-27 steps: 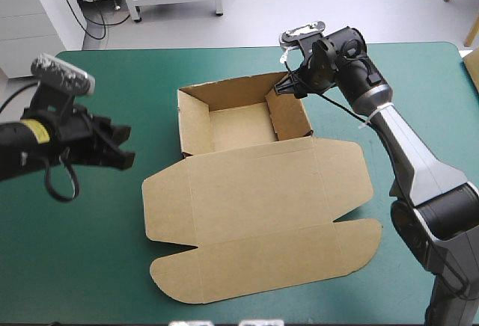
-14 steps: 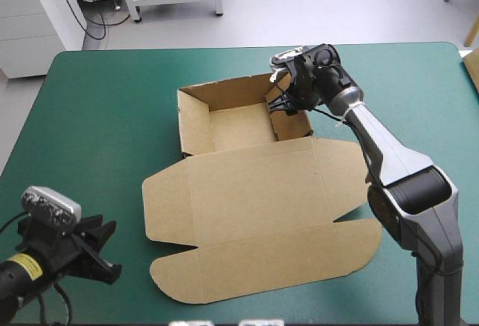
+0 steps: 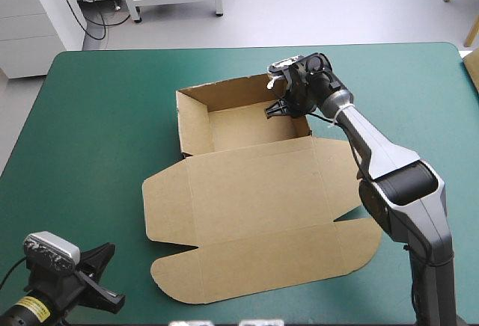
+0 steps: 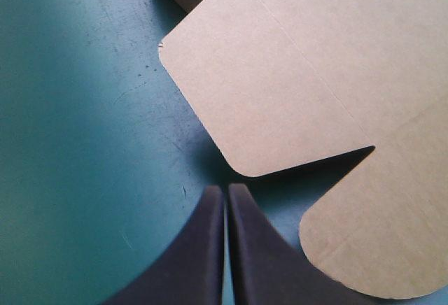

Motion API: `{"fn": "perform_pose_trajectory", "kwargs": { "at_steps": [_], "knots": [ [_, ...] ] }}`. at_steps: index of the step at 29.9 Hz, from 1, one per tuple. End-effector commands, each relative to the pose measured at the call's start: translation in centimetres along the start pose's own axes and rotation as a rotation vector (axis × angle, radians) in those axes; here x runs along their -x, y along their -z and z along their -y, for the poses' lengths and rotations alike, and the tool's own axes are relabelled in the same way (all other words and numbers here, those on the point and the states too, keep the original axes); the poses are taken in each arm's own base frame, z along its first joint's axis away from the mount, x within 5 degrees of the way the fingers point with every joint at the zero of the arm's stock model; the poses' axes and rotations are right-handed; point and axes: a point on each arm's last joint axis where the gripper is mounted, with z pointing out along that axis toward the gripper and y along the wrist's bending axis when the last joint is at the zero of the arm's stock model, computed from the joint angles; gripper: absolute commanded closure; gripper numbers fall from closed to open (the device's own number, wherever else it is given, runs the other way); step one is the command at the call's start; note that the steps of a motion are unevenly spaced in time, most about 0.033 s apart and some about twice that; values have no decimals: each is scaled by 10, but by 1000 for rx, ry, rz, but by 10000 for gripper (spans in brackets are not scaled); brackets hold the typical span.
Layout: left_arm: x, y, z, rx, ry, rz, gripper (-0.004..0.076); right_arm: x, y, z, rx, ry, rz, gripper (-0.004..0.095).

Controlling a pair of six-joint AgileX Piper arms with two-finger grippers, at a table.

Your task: Fold the box

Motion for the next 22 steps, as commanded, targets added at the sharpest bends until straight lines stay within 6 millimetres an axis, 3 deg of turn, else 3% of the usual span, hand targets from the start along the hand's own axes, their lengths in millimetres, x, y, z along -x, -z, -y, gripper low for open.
{"fn": "perform_pose_trajectory", "kwargs": {
  "at_steps": [1,5,11,18,22],
  "knots": [
    [12,3,0,-4,18,99,731,10,39,12,-18,-8,119,930],
    [14,3,0,-2,19,115,731,9,36,37,-43,-54,113,930],
    [11,-1,0,-2,22,109,731,-7,30,124,-133,-181,63,930],
    [11,-1,-1,0,22,116,731,-64,36,251,-237,-414,-27,930],
    [11,-1,-1,0,23,116,731,-101,45,306,-250,-558,-31,929]
  ]
}}
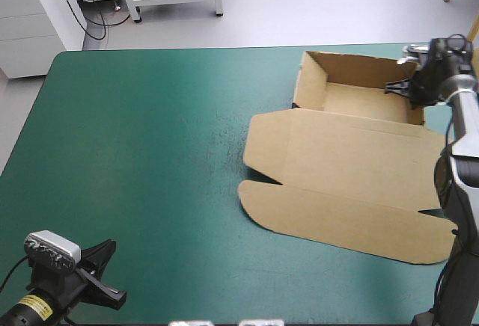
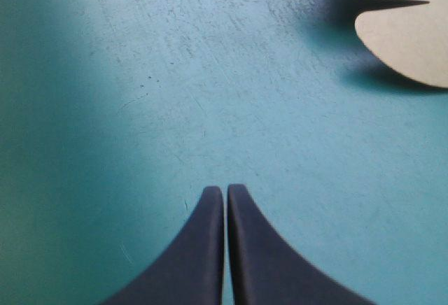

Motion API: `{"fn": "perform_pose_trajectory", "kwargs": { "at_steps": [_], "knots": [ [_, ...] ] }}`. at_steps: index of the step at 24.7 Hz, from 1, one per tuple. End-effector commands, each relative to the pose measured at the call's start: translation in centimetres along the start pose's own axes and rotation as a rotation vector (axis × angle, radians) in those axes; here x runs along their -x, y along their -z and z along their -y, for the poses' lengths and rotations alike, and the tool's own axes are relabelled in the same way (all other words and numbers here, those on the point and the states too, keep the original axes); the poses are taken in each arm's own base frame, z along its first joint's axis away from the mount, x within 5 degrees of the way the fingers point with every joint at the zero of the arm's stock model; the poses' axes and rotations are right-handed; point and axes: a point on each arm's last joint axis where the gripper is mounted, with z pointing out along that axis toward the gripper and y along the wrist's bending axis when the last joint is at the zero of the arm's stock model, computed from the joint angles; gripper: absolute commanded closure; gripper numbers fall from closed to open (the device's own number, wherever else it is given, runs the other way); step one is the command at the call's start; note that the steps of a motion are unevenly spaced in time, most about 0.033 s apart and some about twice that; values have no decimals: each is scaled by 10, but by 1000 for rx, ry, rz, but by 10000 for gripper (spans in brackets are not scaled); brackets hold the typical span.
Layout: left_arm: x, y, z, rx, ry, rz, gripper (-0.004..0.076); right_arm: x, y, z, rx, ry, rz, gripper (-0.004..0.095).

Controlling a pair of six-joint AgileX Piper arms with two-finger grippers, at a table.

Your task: Fold the box

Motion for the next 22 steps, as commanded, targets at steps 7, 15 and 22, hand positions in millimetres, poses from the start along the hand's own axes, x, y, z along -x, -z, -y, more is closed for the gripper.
{"fn": "perform_pose_trajectory", "kwargs": {
  "at_steps": [7,15,22],
  "knots": [
    [13,3,0,-5,16,83,731,-19,38,135,-133,-242,72,929],
    [13,3,0,-5,18,83,731,-24,41,149,-122,-286,79,860],
    [13,3,0,-4,14,84,731,-26,100,143,-119,-278,199,360]
  ]
}}
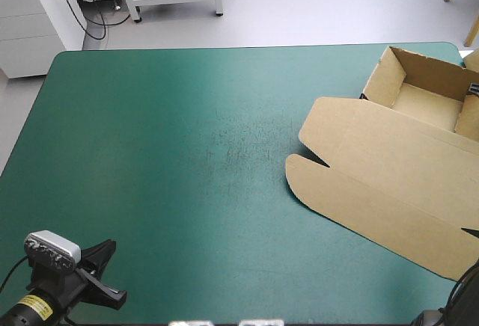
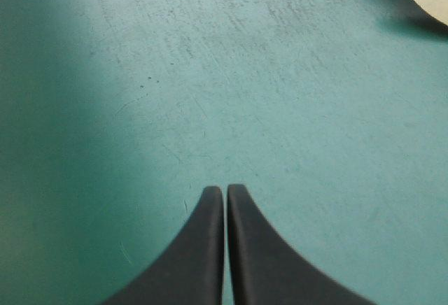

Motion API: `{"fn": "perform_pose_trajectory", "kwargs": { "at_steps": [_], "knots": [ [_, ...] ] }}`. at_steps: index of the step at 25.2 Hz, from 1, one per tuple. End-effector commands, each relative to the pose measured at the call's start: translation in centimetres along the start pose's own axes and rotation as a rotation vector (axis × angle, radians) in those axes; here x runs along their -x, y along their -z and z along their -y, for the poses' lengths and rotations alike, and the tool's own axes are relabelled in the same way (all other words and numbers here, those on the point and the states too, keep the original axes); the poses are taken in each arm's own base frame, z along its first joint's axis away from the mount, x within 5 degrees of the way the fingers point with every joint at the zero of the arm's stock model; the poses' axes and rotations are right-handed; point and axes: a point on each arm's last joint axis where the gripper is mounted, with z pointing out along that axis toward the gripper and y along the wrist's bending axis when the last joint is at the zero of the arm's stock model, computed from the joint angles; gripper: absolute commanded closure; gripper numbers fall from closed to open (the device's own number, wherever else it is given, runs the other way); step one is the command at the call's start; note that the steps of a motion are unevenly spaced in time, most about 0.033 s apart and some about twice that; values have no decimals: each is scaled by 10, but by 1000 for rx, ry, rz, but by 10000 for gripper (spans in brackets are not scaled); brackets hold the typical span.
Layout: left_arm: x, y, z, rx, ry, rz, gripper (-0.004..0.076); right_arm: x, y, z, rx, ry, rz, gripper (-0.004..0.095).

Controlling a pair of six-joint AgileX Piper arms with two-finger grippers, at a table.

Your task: Fold the box

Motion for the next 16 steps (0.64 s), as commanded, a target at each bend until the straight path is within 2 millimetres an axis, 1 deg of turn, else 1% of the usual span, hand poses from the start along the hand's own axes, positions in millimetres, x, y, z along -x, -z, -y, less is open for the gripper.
{"fn": "perform_pose_trajectory", "kwargs": {
  "at_steps": [1,2,4,5,6,7,8,11,12,14,16],
  "knots": [
    [13,3,0,-4,15,83,731,5,85,5,-2,-2,206,359],
    [13,3,0,-4,15,83,731,2,106,1,22,21,250,361],
    [13,3,0,-4,15,83,731,-2,134,-7,68,24,309,361],
    [13,3,0,-4,15,83,731,-7,155,-13,95,37,352,362],
    [13,3,0,-4,15,83,731,-13,178,-22,129,48,402,379],
    [13,3,0,-4,15,83,731,-19,197,-32,159,77,440,407],
    [13,3,0,-4,15,83,731,-28,220,-42,175,117,488,465],
    [13,3,0,-4,15,83,731,-50,258,-65,220,197,558,600],
    [13,3,0,-4,15,83,731,-57,267,-71,234,220,573,645],
    [13,3,0,-4,15,83,731,-79,286,-85,265,304,599,776],
    [13,3,0,-4,15,83,731,-102,297,-93,300,349,600,914]
  ]
}}
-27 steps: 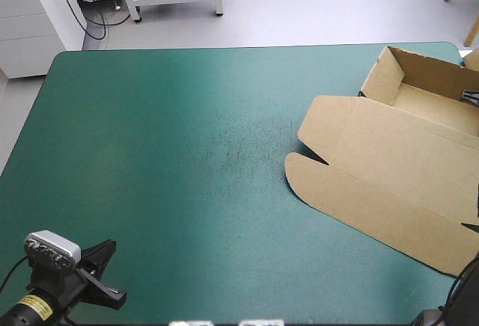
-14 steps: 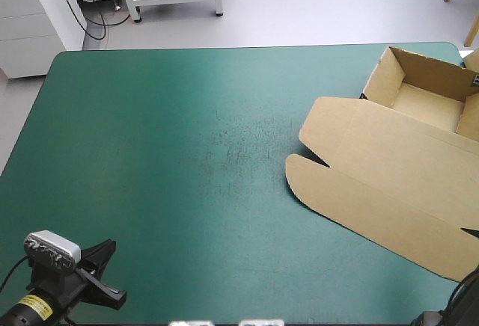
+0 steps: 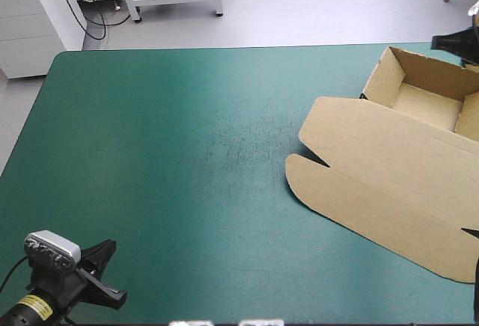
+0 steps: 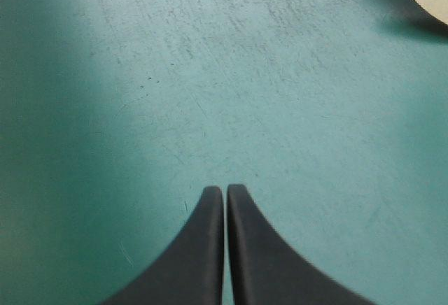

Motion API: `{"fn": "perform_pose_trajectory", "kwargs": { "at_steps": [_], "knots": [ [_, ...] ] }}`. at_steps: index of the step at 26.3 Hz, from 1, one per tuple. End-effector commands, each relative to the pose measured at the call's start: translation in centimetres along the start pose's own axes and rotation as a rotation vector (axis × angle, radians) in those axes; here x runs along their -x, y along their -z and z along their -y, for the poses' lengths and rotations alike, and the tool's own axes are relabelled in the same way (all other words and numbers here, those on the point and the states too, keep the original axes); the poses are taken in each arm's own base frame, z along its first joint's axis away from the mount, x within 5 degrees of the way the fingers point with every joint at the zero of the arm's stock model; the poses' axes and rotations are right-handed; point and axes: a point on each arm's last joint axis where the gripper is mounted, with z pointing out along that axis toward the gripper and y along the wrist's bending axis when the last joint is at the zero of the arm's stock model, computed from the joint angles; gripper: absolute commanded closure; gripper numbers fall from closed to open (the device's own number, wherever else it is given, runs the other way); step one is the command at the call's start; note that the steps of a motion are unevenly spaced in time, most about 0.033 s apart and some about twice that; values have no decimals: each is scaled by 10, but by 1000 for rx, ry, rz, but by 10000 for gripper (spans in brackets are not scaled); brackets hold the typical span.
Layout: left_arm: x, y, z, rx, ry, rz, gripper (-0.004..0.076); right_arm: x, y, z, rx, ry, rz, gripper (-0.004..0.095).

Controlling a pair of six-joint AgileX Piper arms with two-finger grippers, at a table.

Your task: Fold the box

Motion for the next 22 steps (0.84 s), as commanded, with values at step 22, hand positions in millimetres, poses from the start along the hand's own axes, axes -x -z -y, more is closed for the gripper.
{"fn": "perform_pose_trajectory", "kwargs": {
  "at_steps": [22],
  "knots": [
    [13,3,0,-8,17,82,731,-301,66,-51,120,225,195,924]
  ]
}}
